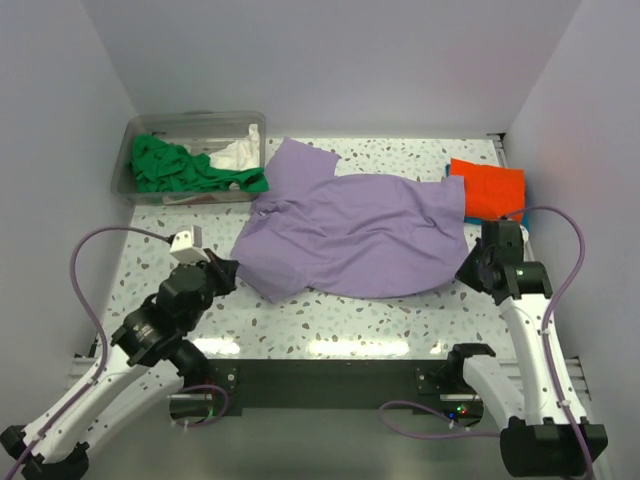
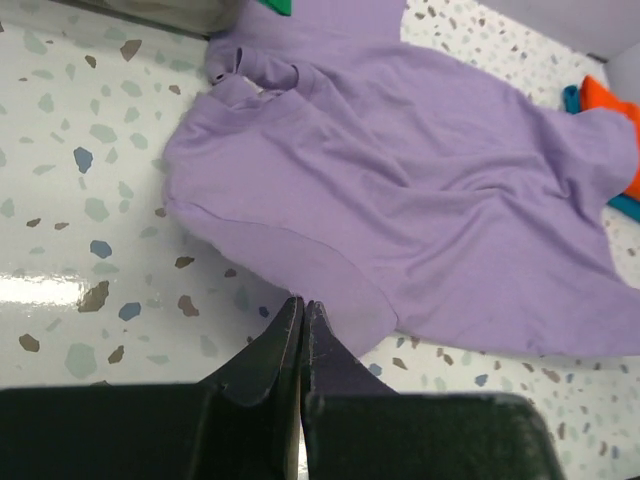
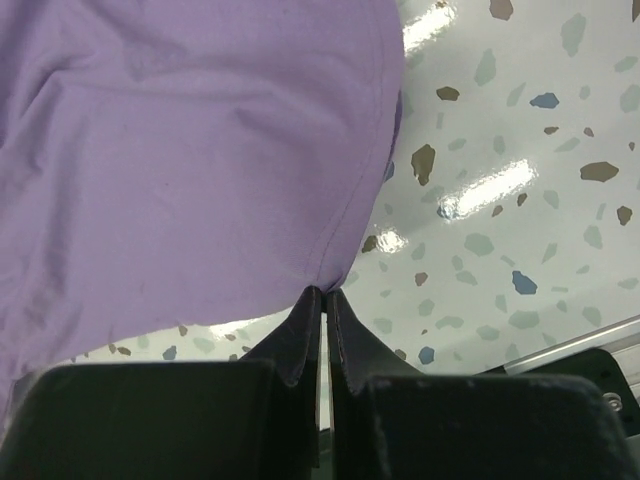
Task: Fold and stack the t-shirts
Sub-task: Fold the tshirt
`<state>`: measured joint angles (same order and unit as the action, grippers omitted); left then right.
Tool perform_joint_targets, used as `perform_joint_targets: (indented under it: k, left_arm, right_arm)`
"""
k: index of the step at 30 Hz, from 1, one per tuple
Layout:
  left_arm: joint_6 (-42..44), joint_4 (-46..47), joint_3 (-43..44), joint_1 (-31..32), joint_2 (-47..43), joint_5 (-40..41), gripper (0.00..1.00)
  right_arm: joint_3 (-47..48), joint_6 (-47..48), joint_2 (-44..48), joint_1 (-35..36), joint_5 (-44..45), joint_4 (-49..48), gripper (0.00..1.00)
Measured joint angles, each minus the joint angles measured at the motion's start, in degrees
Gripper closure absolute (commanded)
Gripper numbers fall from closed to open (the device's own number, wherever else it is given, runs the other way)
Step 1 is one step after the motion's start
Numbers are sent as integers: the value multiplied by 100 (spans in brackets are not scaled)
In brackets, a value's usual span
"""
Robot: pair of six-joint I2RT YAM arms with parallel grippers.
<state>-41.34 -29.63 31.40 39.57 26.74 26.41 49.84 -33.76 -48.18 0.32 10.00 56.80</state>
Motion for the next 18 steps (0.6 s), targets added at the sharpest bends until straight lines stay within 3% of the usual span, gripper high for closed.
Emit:
perform_joint_targets:
  k: [18]
  left_arm:
    - [-459,-1906,1147,-59,-1397,-216,100]
  right_arm:
    - [31,105,1021,0,-828,632,100]
